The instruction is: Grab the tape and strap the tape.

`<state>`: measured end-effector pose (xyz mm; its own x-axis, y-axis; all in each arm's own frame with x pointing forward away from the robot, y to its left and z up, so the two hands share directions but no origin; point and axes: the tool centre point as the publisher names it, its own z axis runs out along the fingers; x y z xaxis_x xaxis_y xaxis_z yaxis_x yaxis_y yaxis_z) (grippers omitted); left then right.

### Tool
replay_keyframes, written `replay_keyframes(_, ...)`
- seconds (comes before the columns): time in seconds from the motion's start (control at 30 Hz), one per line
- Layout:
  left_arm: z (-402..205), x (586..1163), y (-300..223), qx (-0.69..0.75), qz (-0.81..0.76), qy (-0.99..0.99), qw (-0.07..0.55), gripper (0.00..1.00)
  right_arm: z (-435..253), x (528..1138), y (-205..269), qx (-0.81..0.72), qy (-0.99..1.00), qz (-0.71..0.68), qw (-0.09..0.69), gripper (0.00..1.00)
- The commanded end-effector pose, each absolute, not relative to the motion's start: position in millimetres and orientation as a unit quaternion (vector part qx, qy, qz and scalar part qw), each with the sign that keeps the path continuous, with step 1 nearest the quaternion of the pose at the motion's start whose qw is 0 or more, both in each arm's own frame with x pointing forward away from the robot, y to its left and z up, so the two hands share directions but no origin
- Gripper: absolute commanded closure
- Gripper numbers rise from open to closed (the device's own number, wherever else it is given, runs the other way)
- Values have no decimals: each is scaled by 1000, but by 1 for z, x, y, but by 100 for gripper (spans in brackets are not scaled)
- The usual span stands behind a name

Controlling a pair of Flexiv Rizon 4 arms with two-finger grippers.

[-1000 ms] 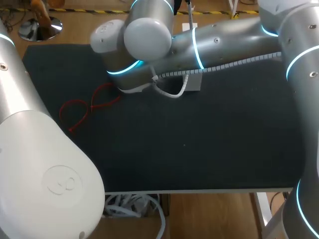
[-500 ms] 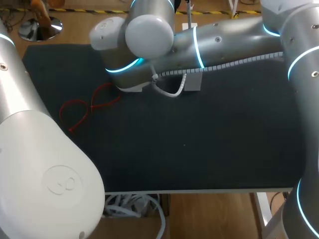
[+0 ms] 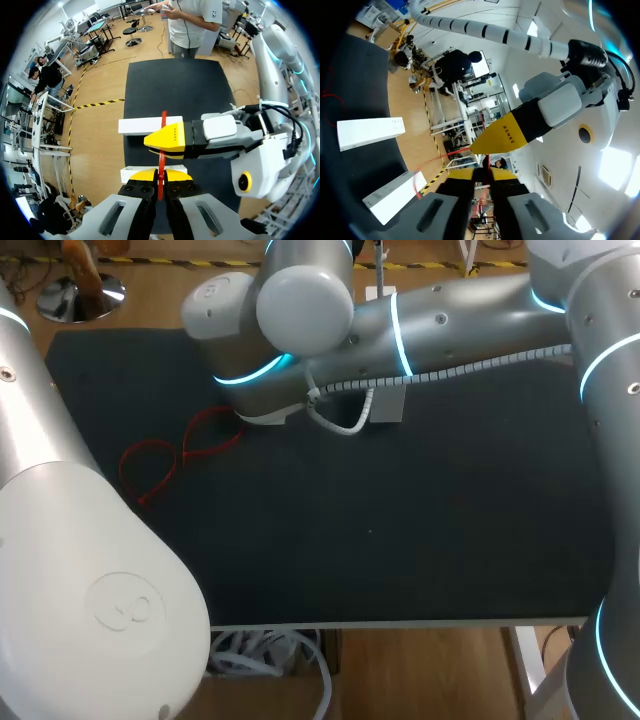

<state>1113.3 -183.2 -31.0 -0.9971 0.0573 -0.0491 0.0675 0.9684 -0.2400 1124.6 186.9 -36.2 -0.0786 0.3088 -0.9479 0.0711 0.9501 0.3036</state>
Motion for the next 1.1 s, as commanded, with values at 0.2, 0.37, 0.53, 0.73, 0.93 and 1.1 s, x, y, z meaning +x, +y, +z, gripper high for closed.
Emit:
replay_keyframes(0.2,-30,1113,-184,32,-120,992,20,100,-32,1123,182,126,734,97,660,100)
replay_keyframes(0.37,-30,1113,-184,32,-120,992,20,100,-31,1121,178,124,735,104,658,99)
replay_keyframes(0.53,-30,1113,-184,32,-120,992,20,100,-29,1118,175,121,734,113,658,90)
replay_keyframes(0.73,-30,1113,-184,32,-120,992,20,100,-28,1115,172,120,737,124,654,85)
replay_keyframes(0.93,-30,1113,-184,32,-120,992,20,100,-28,1110,169,113,738,140,650,80)
replay_keyframes(1.1,-30,1113,-184,32,-120,992,20,100,-20,1100,170,110,738,170,644,78)
